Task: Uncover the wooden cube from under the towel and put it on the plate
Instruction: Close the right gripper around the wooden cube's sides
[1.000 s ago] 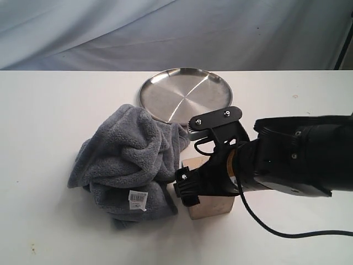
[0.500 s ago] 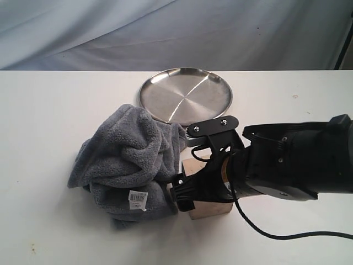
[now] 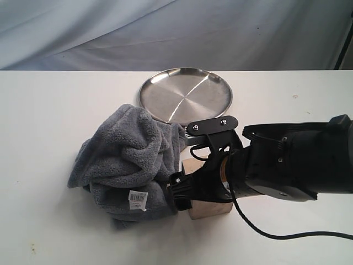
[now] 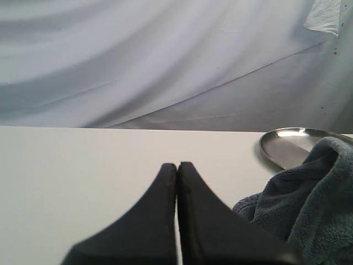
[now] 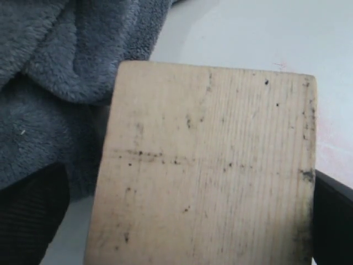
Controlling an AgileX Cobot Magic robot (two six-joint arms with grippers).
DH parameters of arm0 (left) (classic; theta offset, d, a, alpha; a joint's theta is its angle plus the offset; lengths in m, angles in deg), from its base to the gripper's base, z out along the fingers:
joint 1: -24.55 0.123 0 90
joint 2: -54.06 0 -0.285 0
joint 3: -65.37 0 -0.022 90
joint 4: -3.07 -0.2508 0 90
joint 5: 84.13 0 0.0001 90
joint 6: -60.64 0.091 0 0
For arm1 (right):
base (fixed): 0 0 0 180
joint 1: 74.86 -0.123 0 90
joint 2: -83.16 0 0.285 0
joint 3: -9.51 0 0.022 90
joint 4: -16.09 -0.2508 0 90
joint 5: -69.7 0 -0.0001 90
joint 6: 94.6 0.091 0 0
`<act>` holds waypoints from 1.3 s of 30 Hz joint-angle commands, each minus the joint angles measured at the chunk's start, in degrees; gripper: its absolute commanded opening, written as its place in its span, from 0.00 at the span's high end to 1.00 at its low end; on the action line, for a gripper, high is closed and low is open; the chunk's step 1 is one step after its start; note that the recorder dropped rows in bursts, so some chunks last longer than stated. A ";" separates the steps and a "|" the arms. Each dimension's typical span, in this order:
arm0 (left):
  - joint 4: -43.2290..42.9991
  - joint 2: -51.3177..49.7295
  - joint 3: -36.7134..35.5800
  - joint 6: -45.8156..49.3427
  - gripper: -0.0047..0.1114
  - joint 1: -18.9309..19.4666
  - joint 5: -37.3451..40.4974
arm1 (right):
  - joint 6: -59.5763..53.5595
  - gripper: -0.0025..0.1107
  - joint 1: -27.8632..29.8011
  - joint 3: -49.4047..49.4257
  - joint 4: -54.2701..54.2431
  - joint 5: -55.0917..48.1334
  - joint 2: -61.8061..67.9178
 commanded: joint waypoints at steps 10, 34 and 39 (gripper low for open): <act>-0.04 0.09 -0.25 -0.05 0.95 -0.05 -0.23 | 0.16 0.09 -0.09 0.21 0.99 0.52 -0.08; -0.04 0.09 -0.25 -0.05 0.95 -0.05 -0.23 | -0.06 0.50 -0.09 0.21 1.37 1.72 -0.28; -0.04 0.09 -0.25 -0.05 0.95 -0.05 -0.23 | -0.85 0.50 -0.09 0.21 1.91 1.36 -2.99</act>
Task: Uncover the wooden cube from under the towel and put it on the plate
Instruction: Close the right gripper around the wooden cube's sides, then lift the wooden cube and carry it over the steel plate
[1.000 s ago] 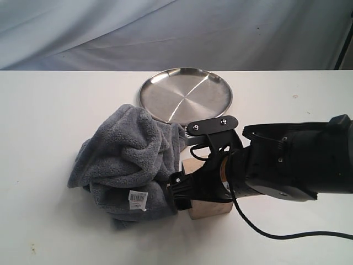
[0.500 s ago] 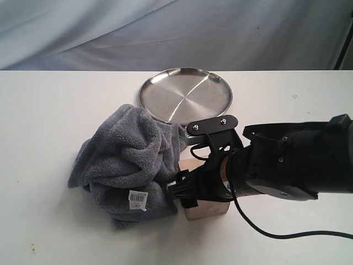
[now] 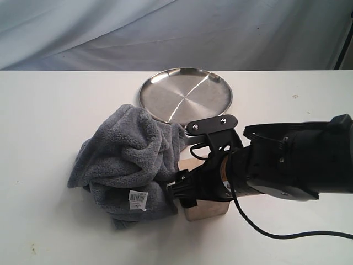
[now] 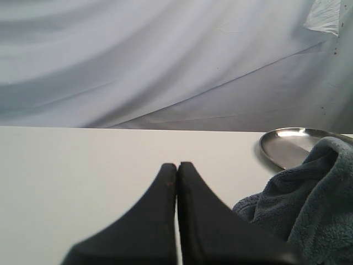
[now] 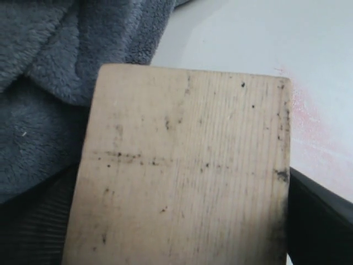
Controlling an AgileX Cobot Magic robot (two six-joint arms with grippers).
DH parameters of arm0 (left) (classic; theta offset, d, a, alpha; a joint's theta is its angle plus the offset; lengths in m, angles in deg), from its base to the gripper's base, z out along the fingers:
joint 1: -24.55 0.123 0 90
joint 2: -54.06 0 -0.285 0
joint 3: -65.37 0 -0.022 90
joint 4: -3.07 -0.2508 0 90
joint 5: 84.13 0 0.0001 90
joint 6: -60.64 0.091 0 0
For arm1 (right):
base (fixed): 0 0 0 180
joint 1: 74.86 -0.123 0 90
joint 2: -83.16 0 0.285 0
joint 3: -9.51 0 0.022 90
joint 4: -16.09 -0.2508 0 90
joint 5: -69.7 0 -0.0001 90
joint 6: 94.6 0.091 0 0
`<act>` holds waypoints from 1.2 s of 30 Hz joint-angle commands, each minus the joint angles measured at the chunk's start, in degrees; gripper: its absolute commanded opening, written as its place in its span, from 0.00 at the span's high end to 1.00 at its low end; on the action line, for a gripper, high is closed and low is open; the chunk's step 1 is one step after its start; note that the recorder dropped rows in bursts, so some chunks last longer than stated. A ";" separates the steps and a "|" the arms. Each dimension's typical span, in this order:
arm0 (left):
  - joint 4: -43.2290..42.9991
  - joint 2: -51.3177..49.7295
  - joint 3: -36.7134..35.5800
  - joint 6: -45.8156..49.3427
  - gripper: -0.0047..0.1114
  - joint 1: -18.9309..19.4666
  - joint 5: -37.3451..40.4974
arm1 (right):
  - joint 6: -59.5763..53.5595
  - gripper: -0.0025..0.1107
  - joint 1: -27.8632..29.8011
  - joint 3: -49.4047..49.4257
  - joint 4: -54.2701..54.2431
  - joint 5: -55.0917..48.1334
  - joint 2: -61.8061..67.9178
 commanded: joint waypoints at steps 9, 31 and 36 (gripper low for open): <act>-0.04 0.09 -0.25 -0.16 0.95 -0.05 -0.23 | -2.69 0.50 2.38 0.21 2.02 -0.93 -8.76; -0.04 0.09 -0.25 -0.18 0.95 -0.05 -0.23 | -41.93 0.50 14.85 -32.34 -17.66 3.64 10.10; -0.04 0.09 -0.25 -0.07 0.95 -0.05 -0.23 | -52.50 0.50 15.93 -46.46 -25.29 4.02 23.33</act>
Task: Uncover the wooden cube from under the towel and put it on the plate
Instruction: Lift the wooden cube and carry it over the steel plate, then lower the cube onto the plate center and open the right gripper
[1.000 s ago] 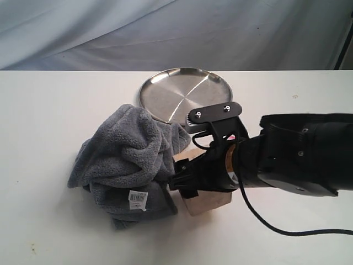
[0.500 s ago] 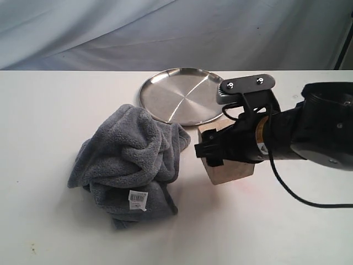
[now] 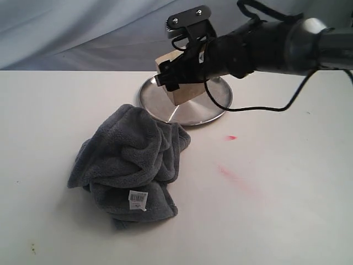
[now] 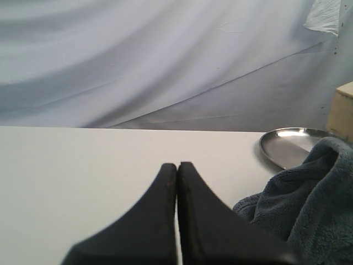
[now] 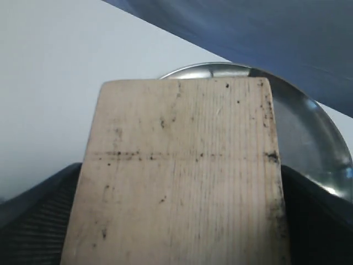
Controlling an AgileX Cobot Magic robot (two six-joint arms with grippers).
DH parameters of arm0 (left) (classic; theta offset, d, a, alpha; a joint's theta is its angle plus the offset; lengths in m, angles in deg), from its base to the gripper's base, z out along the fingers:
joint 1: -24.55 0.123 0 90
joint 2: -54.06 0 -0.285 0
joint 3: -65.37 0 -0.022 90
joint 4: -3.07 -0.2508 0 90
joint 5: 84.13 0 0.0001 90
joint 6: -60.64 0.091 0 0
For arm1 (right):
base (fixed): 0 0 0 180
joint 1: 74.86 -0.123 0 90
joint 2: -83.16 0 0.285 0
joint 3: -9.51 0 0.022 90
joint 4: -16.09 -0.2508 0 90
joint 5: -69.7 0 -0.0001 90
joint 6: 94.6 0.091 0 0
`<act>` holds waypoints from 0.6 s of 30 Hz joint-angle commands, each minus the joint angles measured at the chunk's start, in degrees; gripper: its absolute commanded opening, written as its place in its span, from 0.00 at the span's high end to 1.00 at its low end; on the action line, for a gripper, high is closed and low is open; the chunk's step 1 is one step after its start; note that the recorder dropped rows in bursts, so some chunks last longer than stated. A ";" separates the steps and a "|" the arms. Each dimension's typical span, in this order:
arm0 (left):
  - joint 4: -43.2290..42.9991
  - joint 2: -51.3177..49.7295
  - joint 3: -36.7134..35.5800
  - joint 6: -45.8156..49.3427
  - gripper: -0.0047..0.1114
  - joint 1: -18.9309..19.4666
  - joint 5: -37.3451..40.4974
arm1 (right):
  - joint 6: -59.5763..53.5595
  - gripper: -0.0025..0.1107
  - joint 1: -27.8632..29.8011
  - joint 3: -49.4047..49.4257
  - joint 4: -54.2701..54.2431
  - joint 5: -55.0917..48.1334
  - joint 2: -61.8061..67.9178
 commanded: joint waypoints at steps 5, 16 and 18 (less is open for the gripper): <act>-0.04 0.09 -0.25 -0.07 0.95 -0.05 -0.23 | -10.39 0.50 2.71 -15.62 -10.18 2.81 14.18; -0.04 0.09 -0.25 0.09 0.95 -0.05 -0.23 | -10.38 0.50 6.36 -19.11 -15.60 10.65 22.77; -0.04 0.09 -0.25 0.09 0.95 -0.05 -0.23 | -10.38 0.50 6.36 -19.11 -15.60 10.31 23.01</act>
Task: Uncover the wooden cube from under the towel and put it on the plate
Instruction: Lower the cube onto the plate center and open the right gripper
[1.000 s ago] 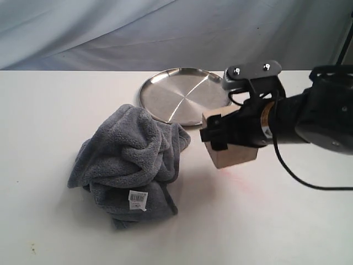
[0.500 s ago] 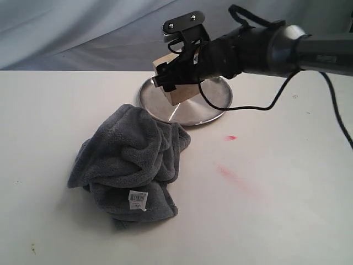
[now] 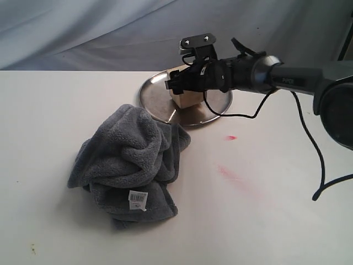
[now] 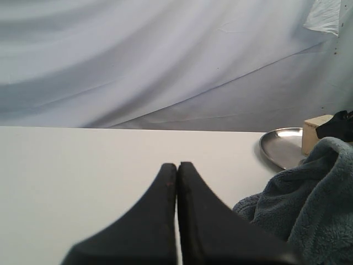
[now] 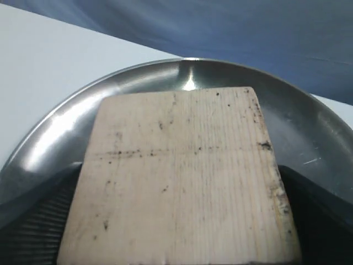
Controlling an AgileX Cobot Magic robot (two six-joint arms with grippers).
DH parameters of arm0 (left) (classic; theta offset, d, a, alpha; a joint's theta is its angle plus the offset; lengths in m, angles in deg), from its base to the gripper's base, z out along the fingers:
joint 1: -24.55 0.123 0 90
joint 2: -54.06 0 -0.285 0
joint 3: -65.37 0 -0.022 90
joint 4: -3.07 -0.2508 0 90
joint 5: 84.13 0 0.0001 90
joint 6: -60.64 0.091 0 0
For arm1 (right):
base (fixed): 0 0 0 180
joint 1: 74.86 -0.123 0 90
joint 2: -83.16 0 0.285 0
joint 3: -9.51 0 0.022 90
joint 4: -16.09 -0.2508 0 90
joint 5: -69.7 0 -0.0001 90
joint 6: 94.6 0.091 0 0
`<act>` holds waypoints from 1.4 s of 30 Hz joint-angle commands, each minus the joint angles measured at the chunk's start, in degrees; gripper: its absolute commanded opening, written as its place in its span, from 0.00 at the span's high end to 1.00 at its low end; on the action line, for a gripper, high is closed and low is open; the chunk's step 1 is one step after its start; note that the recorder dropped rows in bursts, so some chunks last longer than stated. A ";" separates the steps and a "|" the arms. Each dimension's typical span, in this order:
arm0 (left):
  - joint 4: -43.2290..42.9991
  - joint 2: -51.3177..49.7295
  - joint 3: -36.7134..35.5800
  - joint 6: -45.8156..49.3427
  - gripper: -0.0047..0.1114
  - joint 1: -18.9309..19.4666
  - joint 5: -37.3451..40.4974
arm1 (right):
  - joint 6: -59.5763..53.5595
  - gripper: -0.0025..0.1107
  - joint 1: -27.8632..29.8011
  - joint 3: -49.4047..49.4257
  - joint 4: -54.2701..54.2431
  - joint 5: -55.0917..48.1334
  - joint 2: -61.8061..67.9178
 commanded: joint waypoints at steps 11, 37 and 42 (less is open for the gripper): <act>-0.04 0.09 -0.25 -0.15 0.95 -0.05 -0.23 | -0.47 0.40 0.13 -0.52 -0.55 0.36 0.21; -0.04 0.09 -0.25 -0.15 0.95 -0.05 -0.23 | 0.12 0.10 -0.08 3.02 9.08 -7.89 -12.16; -0.04 0.09 -0.25 -0.15 0.95 -0.05 -0.23 | 1.73 0.11 0.04 11.27 9.08 -3.76 -19.09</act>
